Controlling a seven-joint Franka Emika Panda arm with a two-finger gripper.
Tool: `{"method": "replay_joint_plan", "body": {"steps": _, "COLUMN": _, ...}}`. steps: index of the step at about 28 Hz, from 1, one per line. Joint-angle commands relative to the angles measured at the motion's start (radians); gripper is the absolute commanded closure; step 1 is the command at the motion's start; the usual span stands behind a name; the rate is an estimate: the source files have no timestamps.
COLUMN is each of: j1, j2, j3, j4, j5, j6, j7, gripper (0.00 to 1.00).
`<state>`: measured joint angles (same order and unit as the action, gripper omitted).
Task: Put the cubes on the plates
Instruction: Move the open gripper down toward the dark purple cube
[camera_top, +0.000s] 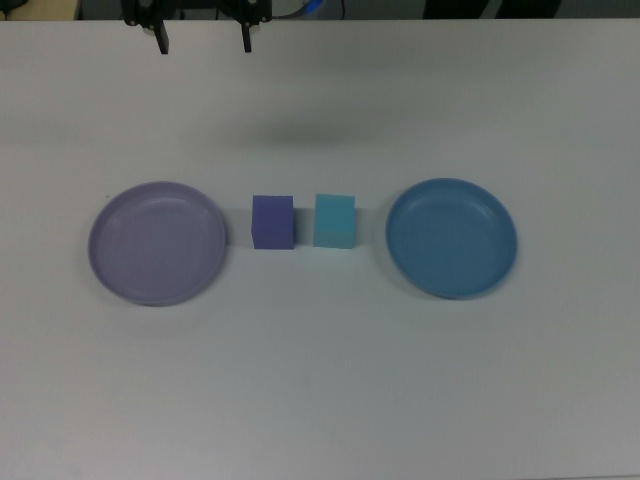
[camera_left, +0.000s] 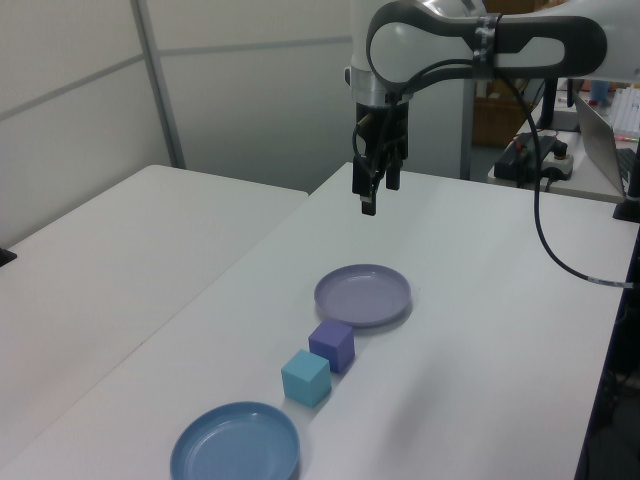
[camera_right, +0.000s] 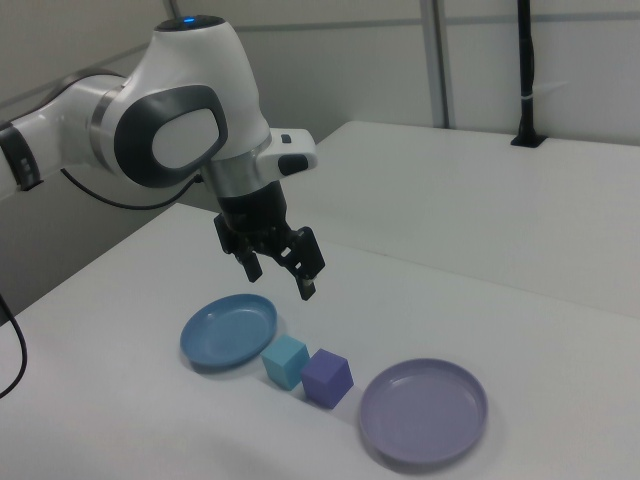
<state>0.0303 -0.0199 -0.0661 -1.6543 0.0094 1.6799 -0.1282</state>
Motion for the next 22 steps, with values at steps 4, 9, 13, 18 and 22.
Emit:
{"method": "replay_joint_plan", "body": {"steps": 4, "j1": 0.003, "j2": 0.02, "j3": -0.009, "j4": 0.004, "j5": -0.005, "j6": -0.025, "j7": -0.021, "gripper": 0.0}}
{"method": "replay_joint_plan", "body": {"steps": 9, "j1": 0.01, "j2": 0.07, "j3": -0.006, "j4": 0.001, "j5": 0.003, "j6": -0.017, "j7": -0.027, "gripper": 0.0}}
{"method": "replay_joint_plan", "body": {"steps": 13, "j1": 0.01, "j2": 0.141, "j3": -0.004, "j4": -0.004, "j5": 0.003, "j6": 0.04, "j7": -0.028, "gripper": 0.0}}
{"method": "replay_joint_plan", "body": {"steps": 18, "j1": 0.014, "j2": 0.178, "j3": -0.001, "j4": -0.08, "j5": 0.003, "j6": 0.167, "j7": -0.027, "gripper": 0.0}}
{"method": "replay_joint_plan", "body": {"steps": 22, "j1": 0.032, "j2": 0.201, "j3": 0.0, "j4": -0.131, "j5": 0.003, "j6": 0.236, "j7": -0.022, "gripper": 0.0}}
